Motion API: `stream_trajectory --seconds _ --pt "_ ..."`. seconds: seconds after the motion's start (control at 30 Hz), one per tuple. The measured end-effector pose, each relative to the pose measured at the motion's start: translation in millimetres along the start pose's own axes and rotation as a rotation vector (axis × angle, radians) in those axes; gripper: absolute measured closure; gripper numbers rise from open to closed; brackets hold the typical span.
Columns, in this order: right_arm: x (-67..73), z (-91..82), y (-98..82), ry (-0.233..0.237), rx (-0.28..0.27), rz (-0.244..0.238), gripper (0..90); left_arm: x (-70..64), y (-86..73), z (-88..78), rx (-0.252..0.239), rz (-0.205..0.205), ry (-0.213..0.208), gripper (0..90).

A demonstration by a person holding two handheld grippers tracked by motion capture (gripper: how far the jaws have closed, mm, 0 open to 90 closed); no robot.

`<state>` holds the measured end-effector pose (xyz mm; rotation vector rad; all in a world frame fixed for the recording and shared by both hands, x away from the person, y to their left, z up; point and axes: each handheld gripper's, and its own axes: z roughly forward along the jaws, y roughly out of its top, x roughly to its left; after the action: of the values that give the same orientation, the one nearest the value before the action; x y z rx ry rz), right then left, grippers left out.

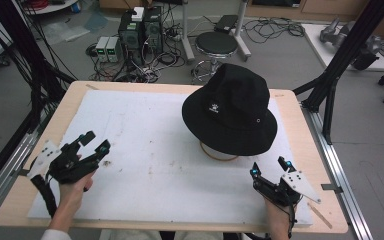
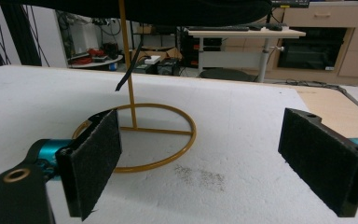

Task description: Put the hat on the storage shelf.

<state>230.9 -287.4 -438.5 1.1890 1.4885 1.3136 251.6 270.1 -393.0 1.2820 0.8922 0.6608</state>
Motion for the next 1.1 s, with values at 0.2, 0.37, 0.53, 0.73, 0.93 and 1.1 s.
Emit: stream_trajectory --seconds 0.2,0.37,0.53,0.73,0.93,1.1 --pt "1.4 0.5 0.3 0.003 0.006 0.007 12.5 15.1 -20.7 -28.7 -0.005 -0.021 0.121 31.1" --pt "3.4 2.2 0.7 0.012 0.006 -0.004 12.5 25.3 -25.0 -38.7 -0.026 -0.034 0.212 30.8" --pt "2.7 2.1 0.4 0.011 0.009 0.007 12.5 27.3 -30.3 -44.3 -0.025 -0.014 0.263 30.8" --pt "2.6 1.5 0.3 0.018 0.007 0.007 12.5 27.1 -37.8 -49.3 -0.016 -0.003 0.316 30.9" --pt "2.5 1.7 0.3 0.021 0.005 0.003 12.5 27.3 -39.6 -49.9 -0.012 -0.007 0.322 30.9" --pt "2.2 2.0 0.1 0.017 0.009 0.005 12.5 27.6 -39.8 -49.6 -0.013 -0.017 0.312 30.9"
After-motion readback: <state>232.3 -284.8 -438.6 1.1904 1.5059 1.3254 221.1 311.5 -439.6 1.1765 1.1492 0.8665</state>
